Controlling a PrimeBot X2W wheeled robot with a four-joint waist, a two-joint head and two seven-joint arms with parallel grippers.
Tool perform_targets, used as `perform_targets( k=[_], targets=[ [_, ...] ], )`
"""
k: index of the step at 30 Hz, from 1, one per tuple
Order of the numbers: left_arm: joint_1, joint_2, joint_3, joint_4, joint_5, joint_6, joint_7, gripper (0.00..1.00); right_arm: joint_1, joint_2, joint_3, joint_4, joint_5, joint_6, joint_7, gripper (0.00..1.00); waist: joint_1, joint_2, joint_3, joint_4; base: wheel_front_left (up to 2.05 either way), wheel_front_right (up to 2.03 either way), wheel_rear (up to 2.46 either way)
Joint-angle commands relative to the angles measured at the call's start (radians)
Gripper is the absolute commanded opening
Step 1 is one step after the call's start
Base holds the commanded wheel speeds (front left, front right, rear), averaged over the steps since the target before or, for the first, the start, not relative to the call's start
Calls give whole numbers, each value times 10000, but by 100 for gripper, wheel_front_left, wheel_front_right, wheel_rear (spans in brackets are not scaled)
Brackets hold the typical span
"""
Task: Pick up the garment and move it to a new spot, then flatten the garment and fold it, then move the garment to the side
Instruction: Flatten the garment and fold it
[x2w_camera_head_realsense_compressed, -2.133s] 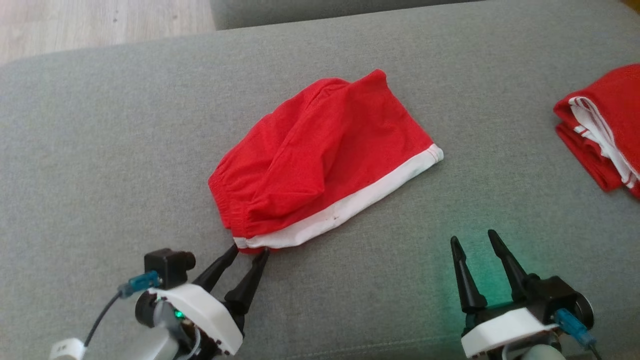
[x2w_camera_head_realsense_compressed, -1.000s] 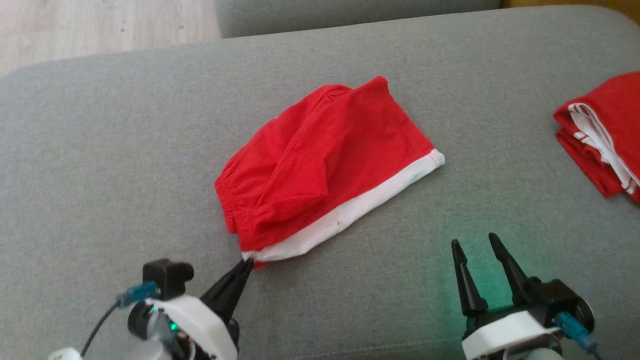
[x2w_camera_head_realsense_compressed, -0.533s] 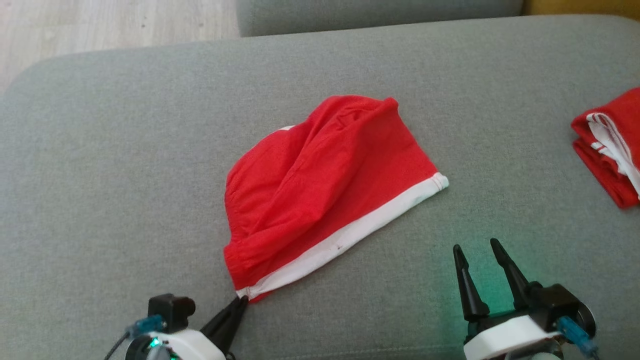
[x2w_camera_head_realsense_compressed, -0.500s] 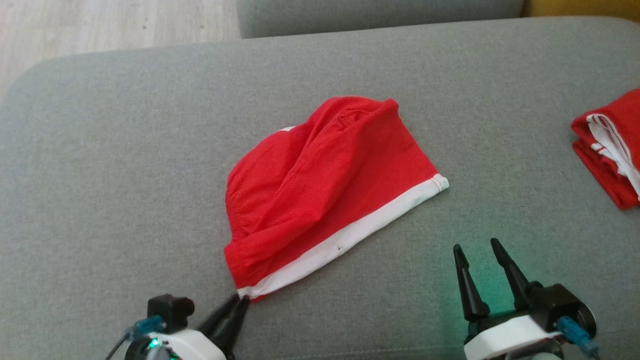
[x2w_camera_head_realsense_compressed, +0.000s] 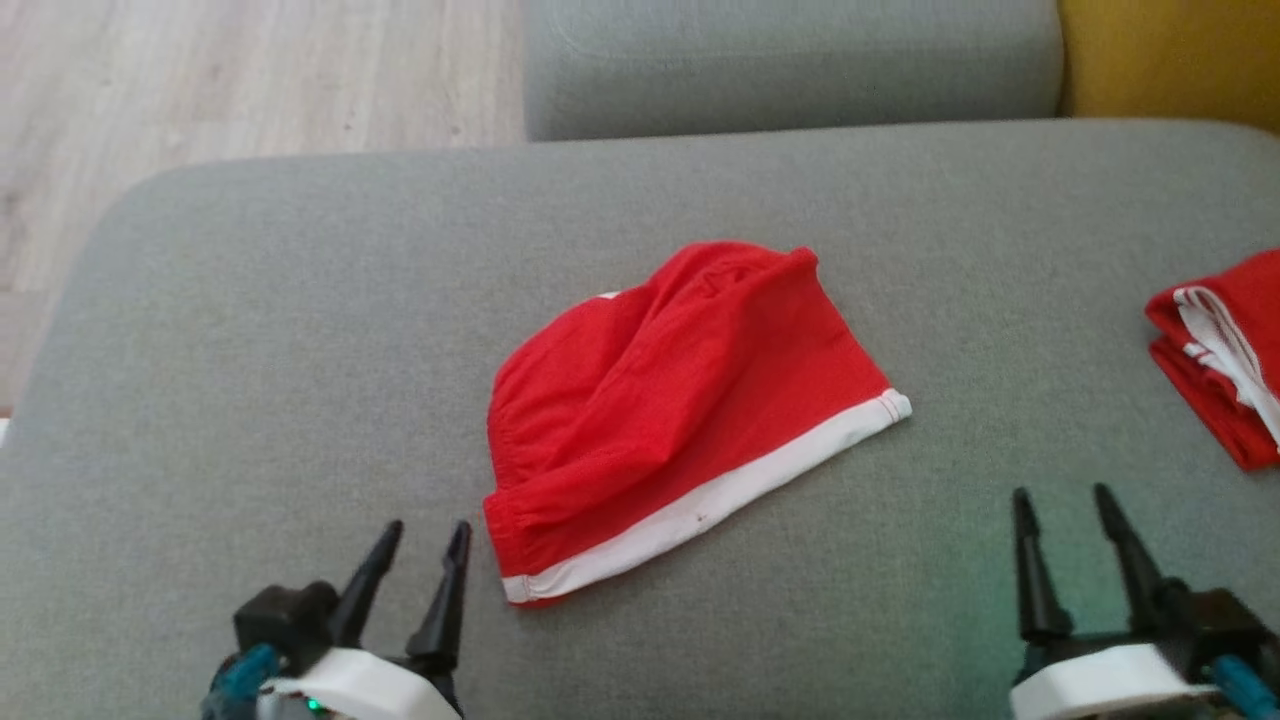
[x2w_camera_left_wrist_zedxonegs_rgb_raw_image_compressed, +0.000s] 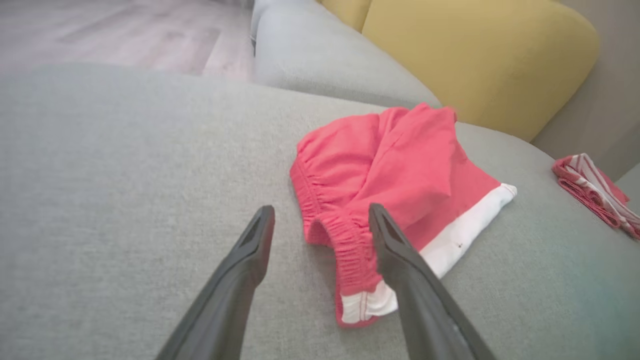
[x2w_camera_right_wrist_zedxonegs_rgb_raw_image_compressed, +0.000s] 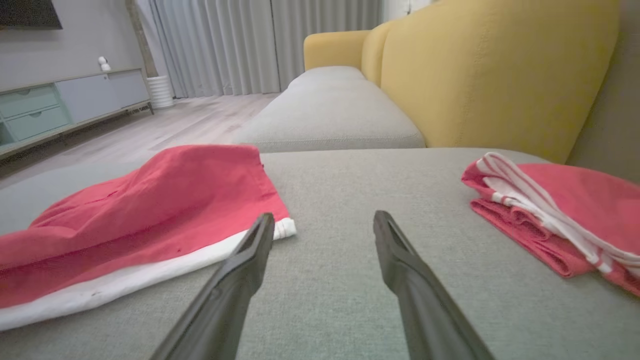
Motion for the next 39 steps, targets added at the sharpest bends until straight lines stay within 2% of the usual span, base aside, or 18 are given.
perform_targets(
  k=[1,7,12,18,25,35,39],
  targets=[
    [-127,-212,864,-531,449,-27,-121,100,-299,-68,-31,-433,-179,-7,-109,100,0,-1,-188,118,0,0,0],
    [185,-921,2160,-755,1709,-517,-122,100,-500,-68,-396,-461,-401,-7,-109,100,0,-1,-334,189,0,0,0],
    [276,-1384,2837,-636,2446,-1117,-123,100,-655,-68,-348,-284,-196,-7,-109,100,0,-1,-383,181,0,0,0],
    [453,-1687,3331,-490,2894,-1455,-123,100,-713,-68,-177,-99,-33,-7,-109,100,0,-1,-409,143,0,0,0],
    [623,-1896,3595,-299,3256,-1752,-123,100,-749,-68,-130,14,9,-7,-109,100,0,-1,-437,204,0,0,0],
    [762,-2015,3519,-18,3413,-1917,-124,100,-874,-68,11,228,44,-7,-109,100,0,-1,-475,333,0,0,0],
    [809,-2029,3350,169,3395,-1941,-124,100,-1055,-68,170,412,614,-7,-109,100,0,-1,-454,381,0,0,0]
  ],
)
